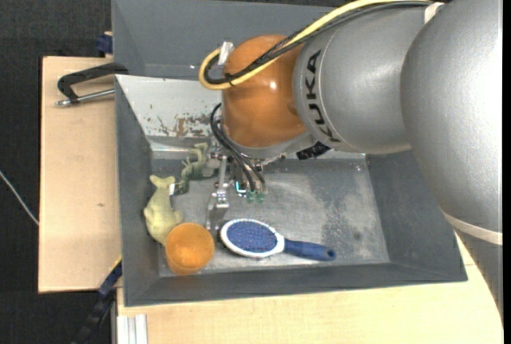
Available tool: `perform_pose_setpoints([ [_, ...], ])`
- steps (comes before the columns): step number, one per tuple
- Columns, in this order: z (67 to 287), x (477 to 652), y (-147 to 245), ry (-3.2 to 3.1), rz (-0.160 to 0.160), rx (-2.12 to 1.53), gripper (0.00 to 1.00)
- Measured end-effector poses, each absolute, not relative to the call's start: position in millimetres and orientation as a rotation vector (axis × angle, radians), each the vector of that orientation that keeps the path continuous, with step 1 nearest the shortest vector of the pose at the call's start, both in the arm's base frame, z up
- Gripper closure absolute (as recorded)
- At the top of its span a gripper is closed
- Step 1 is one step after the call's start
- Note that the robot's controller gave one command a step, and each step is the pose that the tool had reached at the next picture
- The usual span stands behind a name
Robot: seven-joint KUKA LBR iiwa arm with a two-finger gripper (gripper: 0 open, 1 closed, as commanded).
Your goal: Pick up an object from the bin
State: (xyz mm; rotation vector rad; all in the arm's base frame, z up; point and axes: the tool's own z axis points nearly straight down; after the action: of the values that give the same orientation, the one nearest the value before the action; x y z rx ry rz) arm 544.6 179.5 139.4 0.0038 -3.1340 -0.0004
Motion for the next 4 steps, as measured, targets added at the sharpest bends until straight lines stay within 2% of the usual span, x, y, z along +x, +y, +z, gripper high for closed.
perform_pose_setpoints([
  [1,75.9,513.7,110.9,-3.136,-0.014,0.144,0.00],
  [2,104.1,593.4,80.4,-3.147,-0.002,0.228,0.00],
  [3,104.6,593.1,151.3,-3.142,-0.008,0.251,0.00],
  [4,72.2,597.5,101.5,-3.144,-0.009,0.153,0.00],
])
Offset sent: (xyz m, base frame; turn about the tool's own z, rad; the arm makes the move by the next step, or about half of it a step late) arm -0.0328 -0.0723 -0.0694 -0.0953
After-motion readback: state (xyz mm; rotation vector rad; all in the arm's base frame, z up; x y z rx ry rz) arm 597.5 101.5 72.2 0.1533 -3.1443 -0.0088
